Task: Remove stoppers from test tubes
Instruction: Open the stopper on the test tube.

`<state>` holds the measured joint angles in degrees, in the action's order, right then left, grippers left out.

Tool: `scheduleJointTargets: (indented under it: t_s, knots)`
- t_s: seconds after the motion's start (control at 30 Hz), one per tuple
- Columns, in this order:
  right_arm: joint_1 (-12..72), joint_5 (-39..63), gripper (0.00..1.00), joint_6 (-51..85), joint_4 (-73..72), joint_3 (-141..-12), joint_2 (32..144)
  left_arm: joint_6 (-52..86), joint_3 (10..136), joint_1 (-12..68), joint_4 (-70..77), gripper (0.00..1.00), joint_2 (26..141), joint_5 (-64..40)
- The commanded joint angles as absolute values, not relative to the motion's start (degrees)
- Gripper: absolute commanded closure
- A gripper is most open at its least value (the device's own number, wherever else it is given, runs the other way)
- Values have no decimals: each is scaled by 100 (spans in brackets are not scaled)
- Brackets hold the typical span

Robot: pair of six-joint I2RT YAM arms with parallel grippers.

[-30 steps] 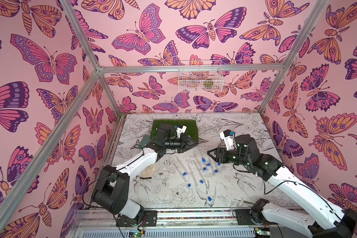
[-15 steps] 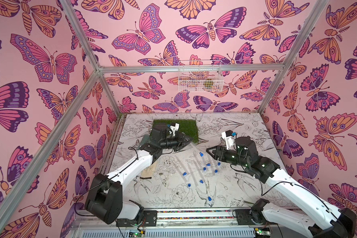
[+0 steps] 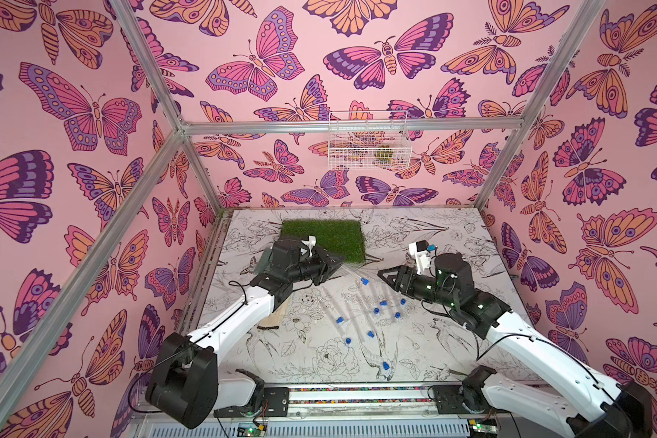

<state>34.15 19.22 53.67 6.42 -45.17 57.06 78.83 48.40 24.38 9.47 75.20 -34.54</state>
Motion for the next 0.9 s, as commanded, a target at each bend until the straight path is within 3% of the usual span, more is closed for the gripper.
scheduleJointTargets:
  t_s: [0.0, 0.33, 0.87]
  knots:
    - [3383, 2178, 39, 5561, 358, -4478, 5793, 8427, 4549, 2374, 1128, 96, 7360, -3151]
    - [3380, 2968, 39, 6023, 26, -4648, 6573, 8986, 3983, 2285, 1077, 96, 6840, -2700]
    - [3658, 3259, 42, 6548, -853, -4604, 7147, 9088, 3683, 2260, 861, 96, 6381, -2417]
